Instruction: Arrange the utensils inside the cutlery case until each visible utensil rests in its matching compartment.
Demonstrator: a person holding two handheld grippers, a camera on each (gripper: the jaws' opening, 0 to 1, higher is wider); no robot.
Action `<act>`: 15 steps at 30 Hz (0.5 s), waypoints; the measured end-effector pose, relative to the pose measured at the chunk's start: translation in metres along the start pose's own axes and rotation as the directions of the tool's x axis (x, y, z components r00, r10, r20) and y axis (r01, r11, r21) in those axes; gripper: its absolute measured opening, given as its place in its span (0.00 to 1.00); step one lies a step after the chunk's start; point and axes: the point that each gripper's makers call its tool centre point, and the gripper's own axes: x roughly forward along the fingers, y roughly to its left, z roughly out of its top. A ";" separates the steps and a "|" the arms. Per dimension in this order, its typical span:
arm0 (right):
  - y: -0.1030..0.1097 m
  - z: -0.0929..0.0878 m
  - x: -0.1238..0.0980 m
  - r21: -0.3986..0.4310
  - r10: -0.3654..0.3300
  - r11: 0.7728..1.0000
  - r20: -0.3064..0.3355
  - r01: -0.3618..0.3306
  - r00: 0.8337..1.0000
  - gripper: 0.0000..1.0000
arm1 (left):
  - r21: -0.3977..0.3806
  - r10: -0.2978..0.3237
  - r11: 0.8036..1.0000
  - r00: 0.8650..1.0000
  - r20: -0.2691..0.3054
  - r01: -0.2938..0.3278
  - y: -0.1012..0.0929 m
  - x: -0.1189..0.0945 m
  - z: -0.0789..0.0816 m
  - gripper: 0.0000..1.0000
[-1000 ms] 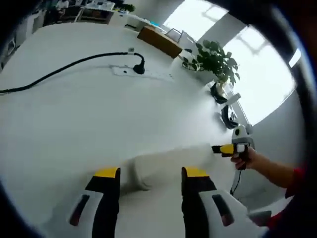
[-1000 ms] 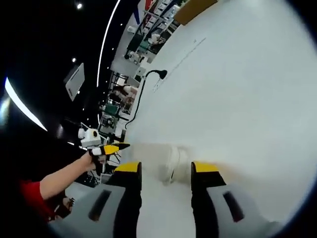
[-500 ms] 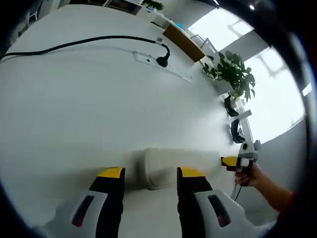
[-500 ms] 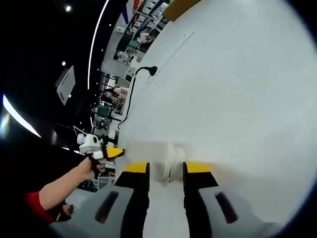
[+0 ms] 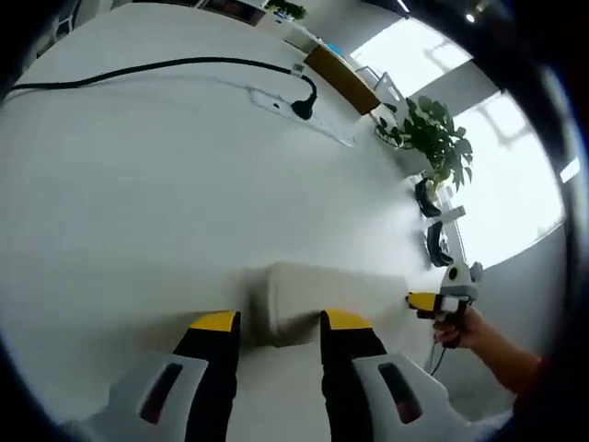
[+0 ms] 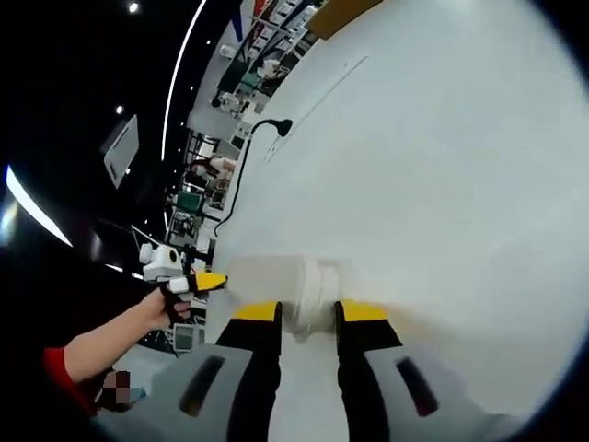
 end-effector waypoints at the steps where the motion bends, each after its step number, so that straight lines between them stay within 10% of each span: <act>1: 0.000 0.000 0.000 -0.001 -0.002 1.000 -0.005 0.002 1.000 0.20 | 0.004 -0.005 1.000 1.000 -0.008 0.005 -0.001 0.000 -0.002 0.35; 10: 0.004 -0.002 -0.002 -0.014 -0.015 1.000 -0.020 0.014 1.000 0.20 | -0.009 0.012 1.000 0.997 0.079 -0.011 0.000 -0.013 0.019 0.39; 15: 0.005 -0.003 -0.003 -0.005 -0.012 1.000 -0.020 0.012 1.000 0.20 | -0.042 0.024 0.999 0.991 0.128 -0.018 0.002 -0.018 0.035 0.21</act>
